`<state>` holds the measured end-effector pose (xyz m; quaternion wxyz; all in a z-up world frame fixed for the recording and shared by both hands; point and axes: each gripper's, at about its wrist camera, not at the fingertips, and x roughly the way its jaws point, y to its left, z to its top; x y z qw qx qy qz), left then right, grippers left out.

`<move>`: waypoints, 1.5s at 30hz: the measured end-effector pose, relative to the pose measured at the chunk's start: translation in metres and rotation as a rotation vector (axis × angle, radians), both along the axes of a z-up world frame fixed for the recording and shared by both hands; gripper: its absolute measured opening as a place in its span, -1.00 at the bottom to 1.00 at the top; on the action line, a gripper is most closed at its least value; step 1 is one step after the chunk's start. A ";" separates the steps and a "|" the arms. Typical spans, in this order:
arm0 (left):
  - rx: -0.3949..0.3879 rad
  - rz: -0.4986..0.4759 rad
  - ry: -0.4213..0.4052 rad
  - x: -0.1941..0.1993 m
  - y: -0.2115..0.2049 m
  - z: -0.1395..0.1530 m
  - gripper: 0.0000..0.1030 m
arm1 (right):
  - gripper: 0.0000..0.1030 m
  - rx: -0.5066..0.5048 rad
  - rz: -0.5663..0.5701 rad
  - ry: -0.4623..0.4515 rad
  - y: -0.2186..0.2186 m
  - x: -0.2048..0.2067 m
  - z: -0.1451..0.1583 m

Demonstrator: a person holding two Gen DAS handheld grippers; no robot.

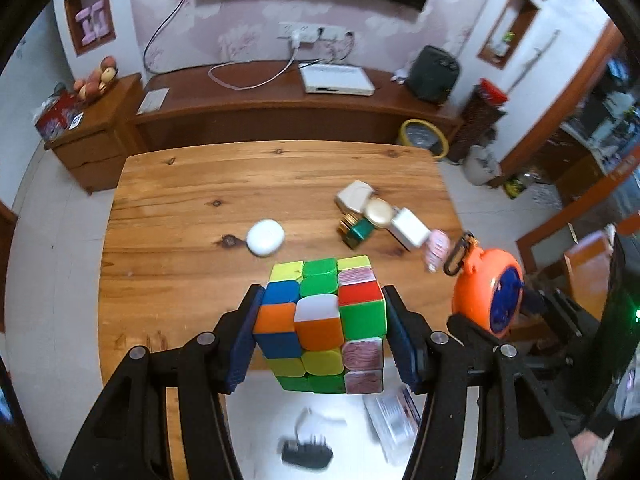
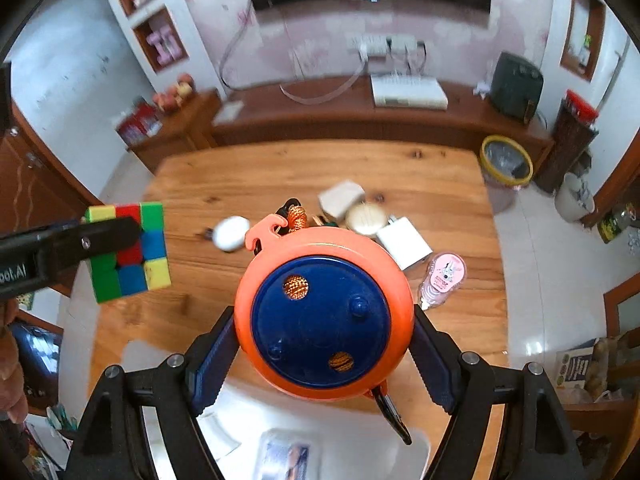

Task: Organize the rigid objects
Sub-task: 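Grasp and lift the Rubik's cube with the left gripper while the right gripper lifts the orange reel, then lower the cube into the tray with the left gripper while the right gripper places the reel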

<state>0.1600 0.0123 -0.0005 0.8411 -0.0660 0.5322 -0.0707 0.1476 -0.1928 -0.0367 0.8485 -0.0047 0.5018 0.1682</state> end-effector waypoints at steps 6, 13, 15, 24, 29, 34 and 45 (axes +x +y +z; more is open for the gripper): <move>-0.029 -0.068 -0.030 -0.066 0.000 0.005 0.19 | 0.57 0.037 0.019 -0.074 0.001 -0.067 0.019; -0.014 -0.131 -0.008 -0.125 -0.013 -0.039 0.19 | 0.58 0.029 -0.015 -0.109 -0.003 -0.126 0.001; -0.036 -0.144 0.024 -0.135 -0.015 -0.057 0.19 | 0.58 0.005 -0.021 -0.112 -0.005 -0.140 -0.009; 0.020 -0.196 0.111 -0.163 -0.036 -0.118 0.19 | 0.58 -0.026 -0.019 0.047 -0.012 -0.181 -0.082; 0.086 -0.239 0.131 -0.175 -0.046 -0.139 0.19 | 0.58 -0.060 -0.024 0.088 -0.013 -0.189 -0.104; 0.113 -0.248 0.143 -0.179 -0.048 -0.151 0.20 | 0.58 -0.105 -0.044 0.099 -0.011 -0.182 -0.117; 0.222 -0.189 0.085 -0.176 -0.042 -0.155 0.39 | 0.61 -0.113 -0.034 -0.015 0.000 -0.187 -0.110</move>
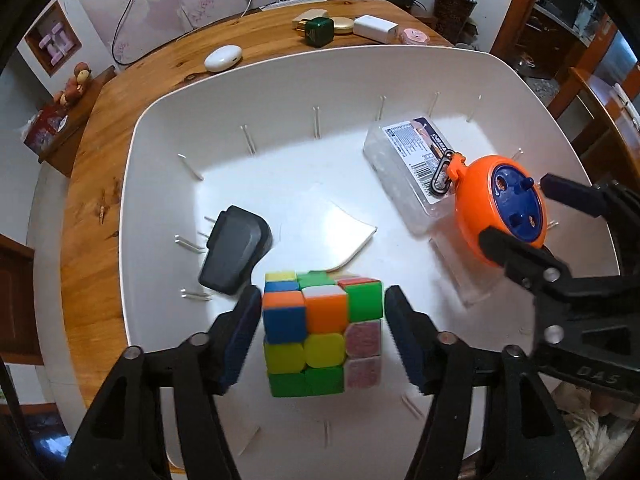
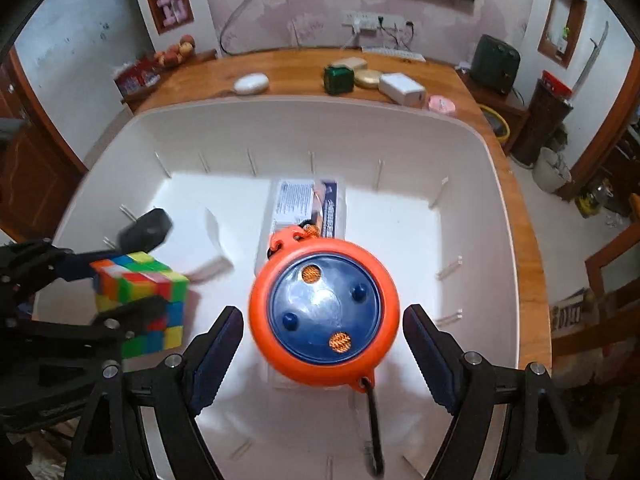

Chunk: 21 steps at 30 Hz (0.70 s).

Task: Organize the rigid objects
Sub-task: 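Lower the cube into the tray with the left gripper while the right gripper places the reel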

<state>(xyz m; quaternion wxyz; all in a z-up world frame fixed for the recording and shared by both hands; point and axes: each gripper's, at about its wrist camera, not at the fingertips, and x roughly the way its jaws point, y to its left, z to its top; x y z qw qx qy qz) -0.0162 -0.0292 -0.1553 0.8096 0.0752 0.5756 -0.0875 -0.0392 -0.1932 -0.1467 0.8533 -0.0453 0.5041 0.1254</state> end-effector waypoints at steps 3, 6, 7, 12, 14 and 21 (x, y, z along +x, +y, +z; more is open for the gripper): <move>0.008 0.005 -0.015 0.000 0.000 0.002 0.58 | 0.61 0.028 -0.014 -0.036 -0.003 -0.001 0.007; 0.012 0.008 -0.030 -0.002 0.001 0.006 0.59 | 0.61 0.054 -0.037 -0.042 -0.008 -0.001 0.010; 0.014 0.007 -0.033 0.000 -0.001 0.006 0.59 | 0.61 0.060 -0.044 -0.040 -0.010 0.000 0.010; 0.019 0.003 -0.053 0.002 -0.002 0.009 0.59 | 0.61 0.078 -0.070 -0.031 -0.015 -0.001 0.009; 0.022 0.001 -0.069 0.001 -0.003 0.012 0.59 | 0.62 0.076 -0.074 -0.033 -0.016 -0.001 0.010; 0.028 0.013 -0.149 0.002 0.001 0.027 0.59 | 0.61 0.038 -0.068 -0.052 -0.010 -0.002 0.012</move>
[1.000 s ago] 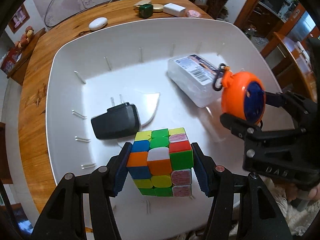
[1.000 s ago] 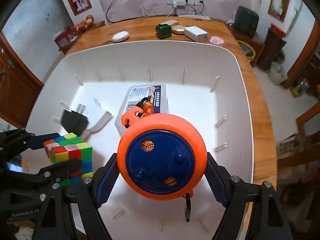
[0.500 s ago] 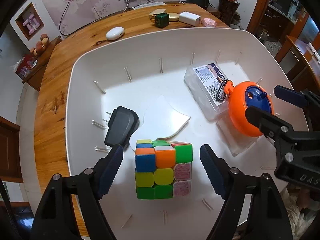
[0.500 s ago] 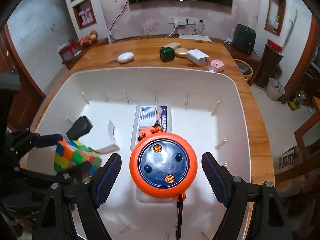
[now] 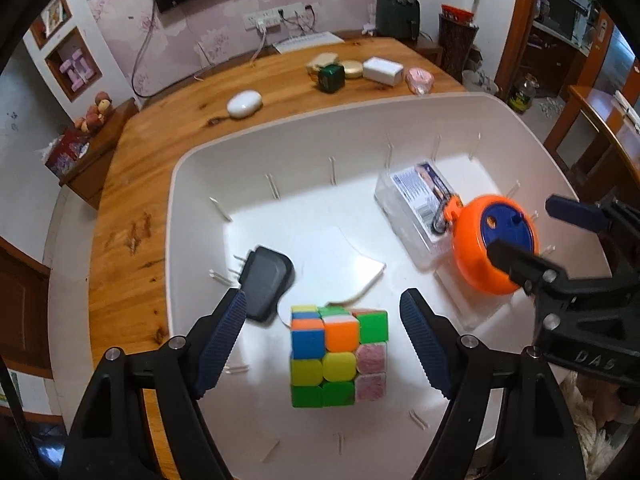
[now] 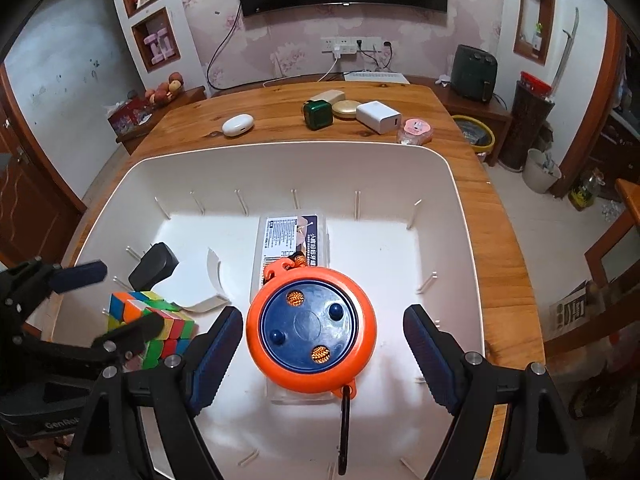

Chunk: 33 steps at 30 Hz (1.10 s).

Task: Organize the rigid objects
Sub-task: 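Lower the cube into the tray with the left gripper while the right gripper places the reel, then grasp the white egg-shaped case with the left gripper while the right gripper grasps the pink correction tape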

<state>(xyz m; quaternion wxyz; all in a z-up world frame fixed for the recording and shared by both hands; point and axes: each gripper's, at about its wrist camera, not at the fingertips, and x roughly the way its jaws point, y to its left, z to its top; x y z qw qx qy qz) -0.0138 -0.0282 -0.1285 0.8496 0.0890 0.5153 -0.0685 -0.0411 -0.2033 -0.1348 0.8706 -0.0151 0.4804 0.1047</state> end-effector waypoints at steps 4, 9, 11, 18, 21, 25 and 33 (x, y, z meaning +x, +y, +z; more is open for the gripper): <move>-0.006 0.027 -0.049 0.005 0.005 0.010 0.59 | 0.61 -0.032 0.002 -0.001 0.004 0.000 0.000; 0.000 0.061 -0.114 0.012 0.013 0.023 0.59 | 0.61 -0.035 0.012 -0.061 0.004 -0.004 0.013; 0.015 0.067 -0.138 0.015 0.016 0.028 0.59 | 0.61 -0.027 0.010 -0.079 0.002 -0.003 0.019; 0.051 0.105 -0.236 0.043 0.028 0.055 0.59 | 0.61 -0.037 -0.026 -0.125 -0.010 0.026 0.052; 0.044 0.133 -0.265 0.060 0.034 0.068 0.59 | 0.61 -0.049 -0.070 -0.139 -0.021 0.051 0.073; 0.027 0.152 -0.287 0.080 0.039 0.082 0.59 | 0.61 -0.070 -0.118 -0.140 -0.037 0.087 0.093; 0.025 0.150 -0.307 0.116 0.037 0.103 0.60 | 0.61 -0.037 -0.223 -0.044 -0.072 0.171 0.105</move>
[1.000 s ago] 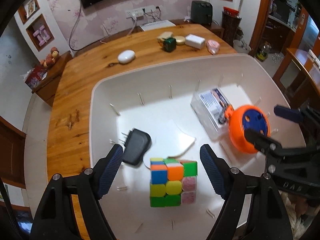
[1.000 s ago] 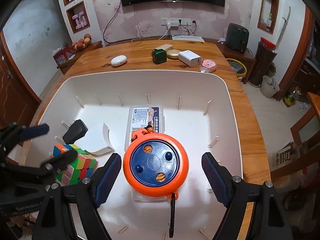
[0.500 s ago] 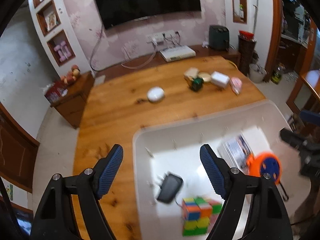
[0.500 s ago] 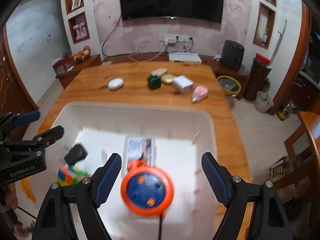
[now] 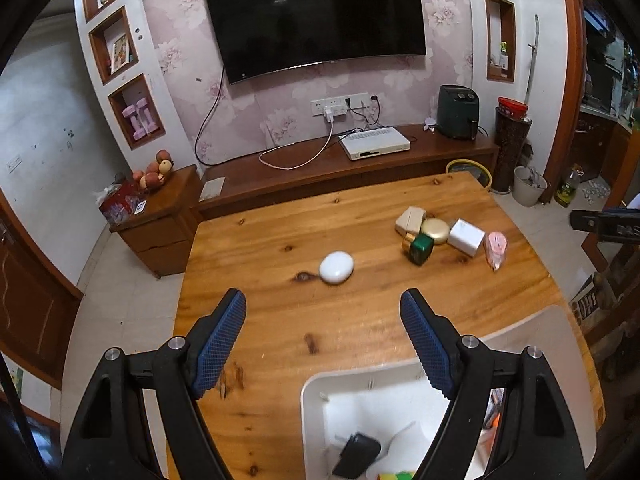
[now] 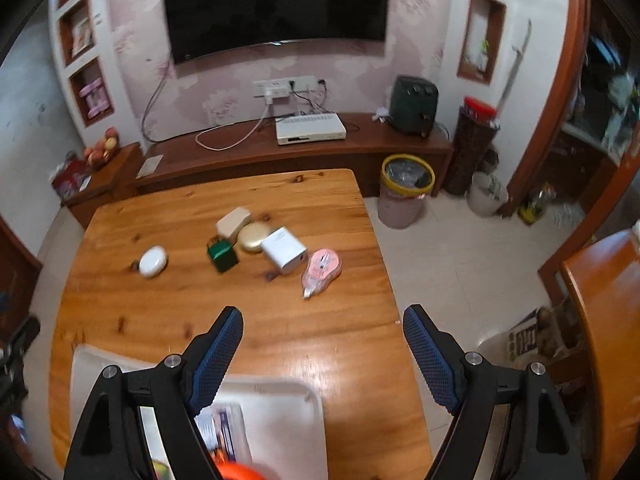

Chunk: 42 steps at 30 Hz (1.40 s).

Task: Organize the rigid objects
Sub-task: 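Grasp the white egg-shaped case with the left gripper while the right gripper grasps the pink correction tape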

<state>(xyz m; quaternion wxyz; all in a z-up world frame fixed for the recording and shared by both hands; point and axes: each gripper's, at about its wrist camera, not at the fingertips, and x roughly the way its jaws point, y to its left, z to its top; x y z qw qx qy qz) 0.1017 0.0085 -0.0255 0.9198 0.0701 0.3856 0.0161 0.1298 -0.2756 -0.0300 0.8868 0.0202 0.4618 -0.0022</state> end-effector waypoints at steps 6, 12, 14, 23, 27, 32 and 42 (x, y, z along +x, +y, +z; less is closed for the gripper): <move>-0.026 -0.005 0.049 0.050 0.001 -0.003 0.60 | 0.52 0.041 -0.060 0.116 -0.007 0.057 -0.025; -0.098 0.029 0.155 0.114 0.011 -0.021 0.60 | 0.38 0.120 -0.134 0.230 -0.010 0.105 -0.066; -0.112 0.044 0.201 0.139 0.015 -0.036 0.60 | 0.37 0.122 -0.159 0.265 -0.011 0.119 -0.082; -0.069 0.090 0.370 0.196 0.030 -0.111 0.60 | 0.17 0.138 -0.245 0.360 -0.025 0.155 -0.129; -0.102 0.102 0.447 0.206 0.032 -0.136 0.60 | 0.17 0.138 -0.241 0.389 -0.028 0.162 -0.140; -0.110 0.118 0.488 0.210 0.028 -0.150 0.60 | 0.17 0.122 -0.231 0.418 -0.027 0.169 -0.151; -0.028 0.068 0.511 0.210 0.006 -0.163 0.60 | 0.16 0.102 -0.193 0.499 -0.005 0.167 -0.175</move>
